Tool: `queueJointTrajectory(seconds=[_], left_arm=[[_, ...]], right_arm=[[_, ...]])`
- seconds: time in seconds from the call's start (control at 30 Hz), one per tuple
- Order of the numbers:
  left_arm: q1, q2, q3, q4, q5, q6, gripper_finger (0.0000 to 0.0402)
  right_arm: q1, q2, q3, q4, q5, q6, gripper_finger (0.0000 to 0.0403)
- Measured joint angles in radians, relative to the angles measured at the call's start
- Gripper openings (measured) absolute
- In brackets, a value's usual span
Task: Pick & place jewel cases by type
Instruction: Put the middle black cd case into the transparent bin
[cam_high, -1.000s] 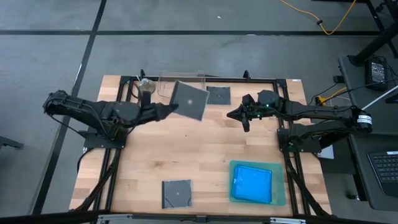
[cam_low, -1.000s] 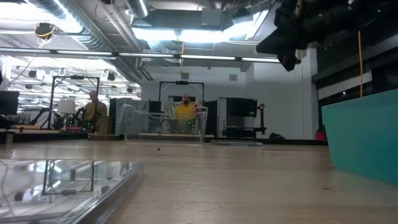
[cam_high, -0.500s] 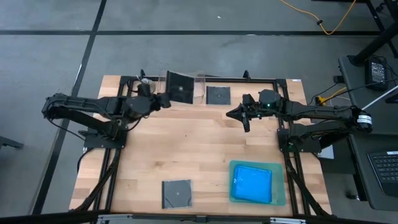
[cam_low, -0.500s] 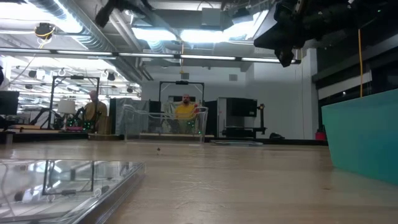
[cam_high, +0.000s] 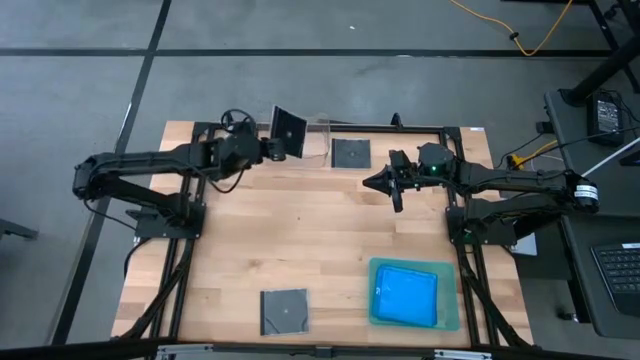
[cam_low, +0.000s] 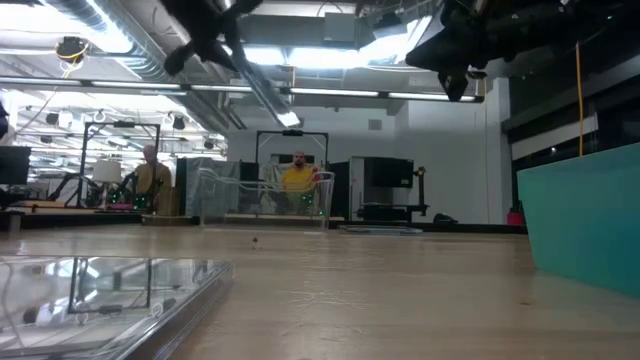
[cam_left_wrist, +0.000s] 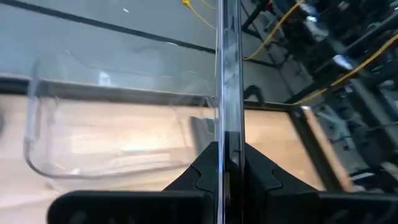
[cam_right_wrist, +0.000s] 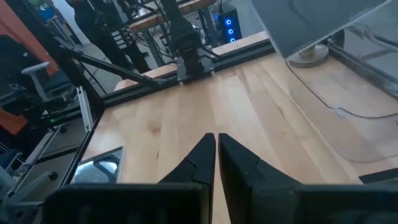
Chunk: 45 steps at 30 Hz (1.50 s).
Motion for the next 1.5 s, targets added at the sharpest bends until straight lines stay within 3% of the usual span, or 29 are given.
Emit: queueJointTrajectory(seconds=[0.17,0.43,0.93,1.27,1.5], left_arm=[[0.069,0.028,0.0,0.0,0.024,0.087,0.0024],[0.131,0.108,0.0,0.067,0.045,0.104,0.0024],[0.154,0.319,0.0,0.218,0.069,0.013,0.0024],[0.159,0.407,0.0,0.28,0.108,-0.012,0.0024],[0.172,0.448,0.0,0.293,0.124,-0.059,0.0024]], right_arm=[[0.0,0.0,0.0,0.003,0.0,-0.001,0.0026],[0.0,0.0,0.0,0.006,0.0,-0.03,0.0026],[-0.001,0.0,0.0,0.022,0.001,-0.064,0.0026],[-0.074,0.0,0.0,0.021,-0.1,-0.061,0.0026],[-0.09,0.0,0.0,0.021,-0.105,-0.058,0.0026]])
